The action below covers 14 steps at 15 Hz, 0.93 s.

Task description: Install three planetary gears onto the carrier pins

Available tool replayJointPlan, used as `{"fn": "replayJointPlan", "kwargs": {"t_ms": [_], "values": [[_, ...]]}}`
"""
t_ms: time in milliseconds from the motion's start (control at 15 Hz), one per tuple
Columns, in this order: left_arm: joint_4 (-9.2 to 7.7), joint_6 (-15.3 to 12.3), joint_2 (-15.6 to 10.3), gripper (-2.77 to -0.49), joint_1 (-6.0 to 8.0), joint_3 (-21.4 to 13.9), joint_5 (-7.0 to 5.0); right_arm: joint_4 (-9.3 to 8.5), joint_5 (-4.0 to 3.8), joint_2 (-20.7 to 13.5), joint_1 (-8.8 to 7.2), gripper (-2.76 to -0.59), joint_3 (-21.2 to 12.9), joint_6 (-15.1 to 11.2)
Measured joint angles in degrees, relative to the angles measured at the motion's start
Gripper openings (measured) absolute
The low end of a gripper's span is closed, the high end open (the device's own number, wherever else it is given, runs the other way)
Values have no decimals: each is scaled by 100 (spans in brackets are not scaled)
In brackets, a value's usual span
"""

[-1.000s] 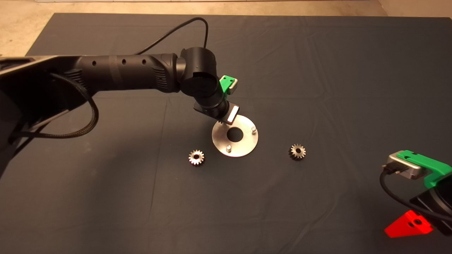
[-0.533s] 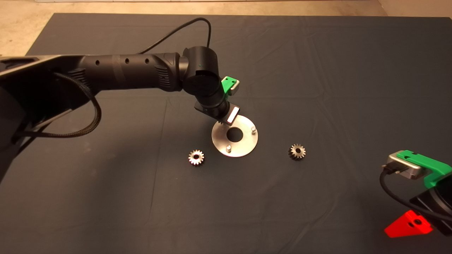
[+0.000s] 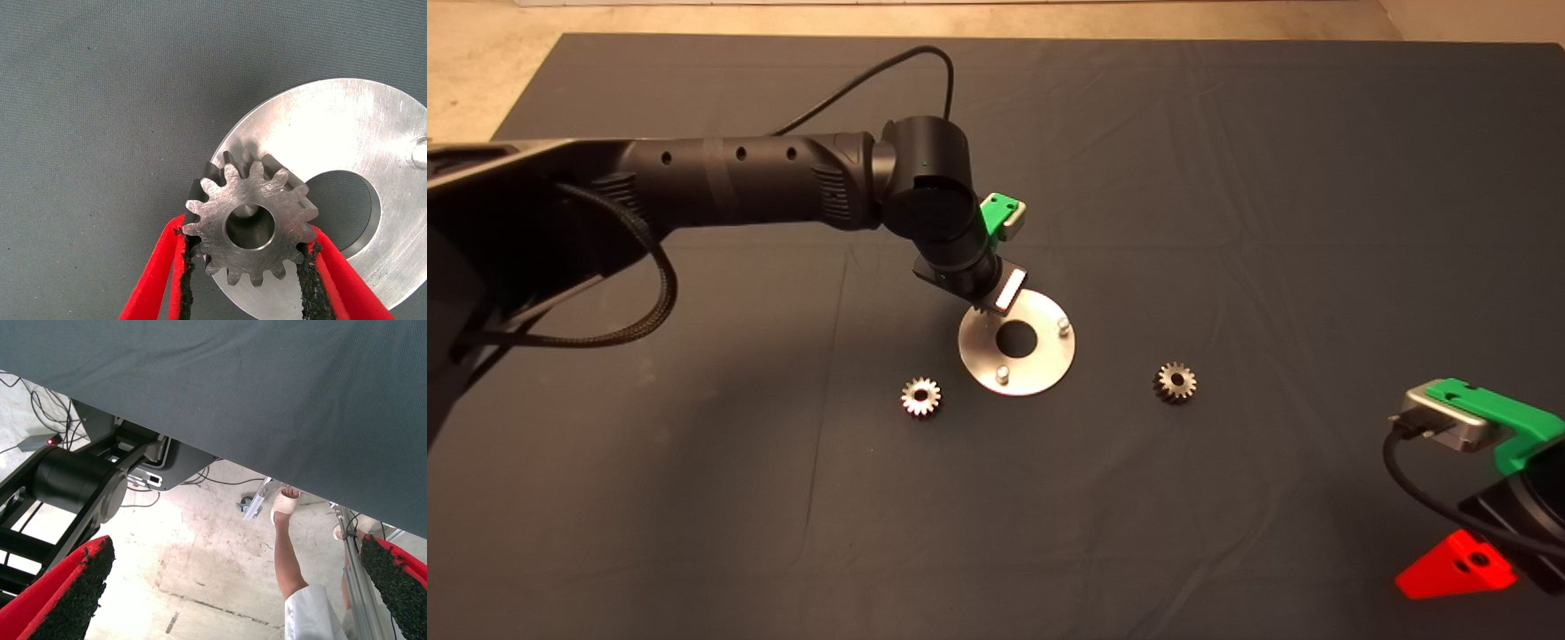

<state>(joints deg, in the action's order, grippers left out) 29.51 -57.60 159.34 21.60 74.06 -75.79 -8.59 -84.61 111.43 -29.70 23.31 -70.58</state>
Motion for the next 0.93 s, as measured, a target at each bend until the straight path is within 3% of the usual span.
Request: {"fn": "replayJointPlan", "kwargs": {"t_ms": [467,600,667,733,867,933], "values": [[2,-55,-88,-211,4,-24,33,-1,0,0,1,-61,0,0],[-93,-88,-229,-203,32,-122,43,-2,-2,0,1,-61,0,0],[-192,-150,-345,-198,130,-217,44,-1,-2,-2,0,-61,0,0],[-259,-174,-522,-197,324,-376,51,0,2,2,1,-61,0,0],[-471,-322,-1120,-183,729,-818,73,-1,-2,-1,1,-61,0,0],[-513,-379,-1372,-182,795,-1029,23,-1,-4,-2,1,-61,0,0]]}}
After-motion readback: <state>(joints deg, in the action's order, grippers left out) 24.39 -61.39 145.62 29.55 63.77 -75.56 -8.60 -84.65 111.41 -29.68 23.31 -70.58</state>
